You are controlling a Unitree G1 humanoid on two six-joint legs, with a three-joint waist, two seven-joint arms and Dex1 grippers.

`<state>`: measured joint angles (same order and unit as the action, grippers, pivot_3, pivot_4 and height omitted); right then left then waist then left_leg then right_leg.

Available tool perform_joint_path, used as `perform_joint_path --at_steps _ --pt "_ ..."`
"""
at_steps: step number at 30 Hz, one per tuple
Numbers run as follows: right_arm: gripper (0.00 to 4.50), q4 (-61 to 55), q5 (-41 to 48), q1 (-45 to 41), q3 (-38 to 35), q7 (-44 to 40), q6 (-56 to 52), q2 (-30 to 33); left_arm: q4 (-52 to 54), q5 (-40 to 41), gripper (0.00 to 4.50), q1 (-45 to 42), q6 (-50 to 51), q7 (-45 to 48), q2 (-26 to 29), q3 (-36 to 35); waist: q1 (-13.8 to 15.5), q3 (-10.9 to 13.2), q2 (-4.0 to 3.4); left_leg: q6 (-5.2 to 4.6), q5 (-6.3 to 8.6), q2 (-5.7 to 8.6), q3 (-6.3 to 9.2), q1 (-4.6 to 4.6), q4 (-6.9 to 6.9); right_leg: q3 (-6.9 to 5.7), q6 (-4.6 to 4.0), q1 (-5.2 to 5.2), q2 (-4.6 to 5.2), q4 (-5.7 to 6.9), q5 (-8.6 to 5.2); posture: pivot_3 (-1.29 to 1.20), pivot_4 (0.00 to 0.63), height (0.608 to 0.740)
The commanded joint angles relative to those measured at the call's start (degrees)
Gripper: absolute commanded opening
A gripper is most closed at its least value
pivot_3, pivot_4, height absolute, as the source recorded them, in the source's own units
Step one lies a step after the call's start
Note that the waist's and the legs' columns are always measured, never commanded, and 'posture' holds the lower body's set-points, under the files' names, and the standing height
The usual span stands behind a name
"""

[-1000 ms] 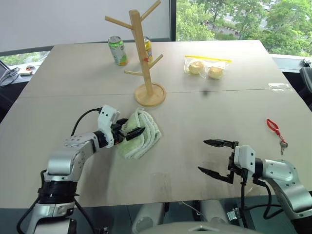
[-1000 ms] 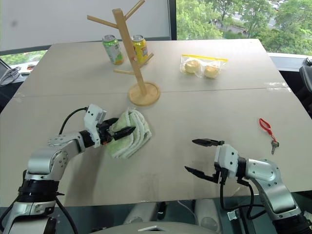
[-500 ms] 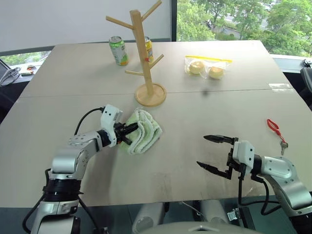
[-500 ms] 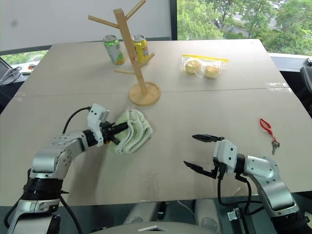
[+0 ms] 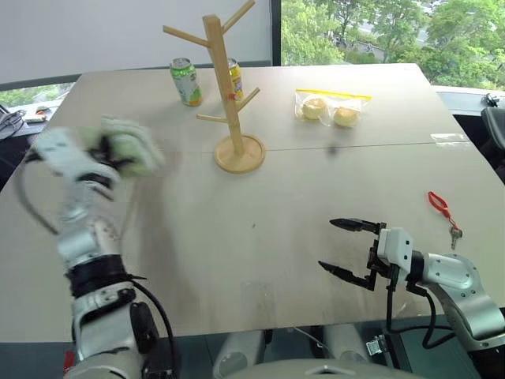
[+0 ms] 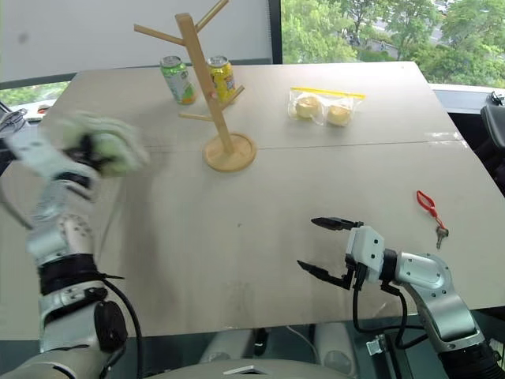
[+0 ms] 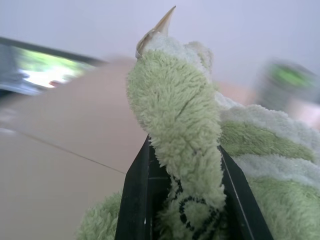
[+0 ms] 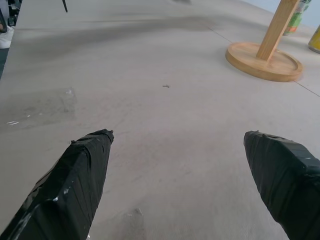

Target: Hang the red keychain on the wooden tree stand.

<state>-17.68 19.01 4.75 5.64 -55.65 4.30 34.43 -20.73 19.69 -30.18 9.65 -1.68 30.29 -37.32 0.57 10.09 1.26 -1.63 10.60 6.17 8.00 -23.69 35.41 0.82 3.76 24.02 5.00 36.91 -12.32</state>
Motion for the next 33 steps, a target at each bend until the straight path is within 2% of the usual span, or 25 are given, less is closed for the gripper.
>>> perform_joint_path --at_steps 1,7,10,16,17,23,27,30,33 --pt "4.5 -1.76 0.62 -0.87 -1.15 0.55 0.41 -0.12 -5.87 -0.81 0.1 -0.91 -5.21 -7.05 1.49 -4.6 0.4 -0.01 0.03 0.0 0.01 0.02 0.0 0.0 0.02 -0.01 0.01 -0.03 0.0 -0.01 0.01 0.0 0.15 0.74" --pt "4.5 -1.34 0.29 -1.79 -0.99 0.87 0.55 -0.44 -11.9 0.26 0.1 -0.85 -8.12 -9.85 1.44 -6.45 1.04 -0.11 0.2 0.03 0.03 0.06 0.26 -0.01 0.39 -0.37 0.25 -0.28 -0.09 -0.02 -0.02 0.0 0.15 0.74" --pt "4.5 -1.09 0.24 -1.88 -1.12 0.78 0.71 -0.35 -12.03 0.5 1.32 -0.53 -8.68 -9.65 0.95 -5.79 1.05 -0.12 0.21 0.03 0.03 0.06 0.27 -0.02 0.44 -0.39 0.25 -0.3 -0.08 -0.01 0.0 0.0 0.15 0.74" --pt "4.5 -0.83 -0.03 -1.61 -1.06 0.66 1.05 -0.37 -7.89 0.59 4.15 1.42 -10.7 -11.61 -1.05 -5.58 0.51 -0.12 0.21 0.03 0.02 0.06 0.27 -0.02 0.44 -0.35 0.07 -0.29 -0.07 -0.01 0.11 0.0 0.15 0.74" --pt "4.5 -0.81 -0.02 -1.54 -1.07 0.66 1.08 -0.39 -6.31 0.43 4.47 2.01 -11.36 -12.12 -1.36 -5.65 0.36 -0.12 0.21 0.02 0.03 0.06 0.27 -0.02 0.44 -0.34 0.07 -0.29 -0.07 -0.01 0.11 0.0 0.15 0.74" --pt "4.5 0.47 -0.06 -1.39 -1.45 0.5 1.73 -0.44 11.54 -3.65 4.47 8.23 -11.74 -17.41 -3.2 -4.83 0.22 -0.13 0.22 0.03 0.03 0.01 0.24 -0.03 0.42 -0.29 0.06 -0.29 -0.05 -0.01 0.11 0.0 0.15 0.74" --pt "4.5 1.83 -0.09 -1.99 -1.88 1.19 2.13 -0.89 25.84 -4.25 4.47 11.88 -6.75 -21.33 -4.62 -5.71 0.32 -0.13 0.22 0.03 0.03 0.01 0.21 -0.02 0.42 -0.27 0.06 -0.3 -0.05 -0.01 0.11 0.0 0.15 0.74" --pt "4.5 2.96 0.7 -3.3 -3.27 4.35 1.09 -3.03 32.66 -2.79 4.47 13.51 -3.55 -17.24 -6.16 -0.04 0.47 -0.13 0.22 0.03 0.03 0.01 0.21 -0.01 0.43 -0.28 0.06 -0.3 -0.06 -0.01 0.1 0.0 0.15 0.74" --pt "4.5 2.77 3.48 -5.71 -7.55 12.08 -3.17 -7.13 36.55 1.55 4.47 14.44 -2.33 -5.3 -8.36 10.87 1.18 -0.15 0.17 0.04 0.03 0.01 0.23 0.0 0.46 -0.34 0.07 -0.31 -0.14 0.01 0.1 0.0 0.15 0.74"
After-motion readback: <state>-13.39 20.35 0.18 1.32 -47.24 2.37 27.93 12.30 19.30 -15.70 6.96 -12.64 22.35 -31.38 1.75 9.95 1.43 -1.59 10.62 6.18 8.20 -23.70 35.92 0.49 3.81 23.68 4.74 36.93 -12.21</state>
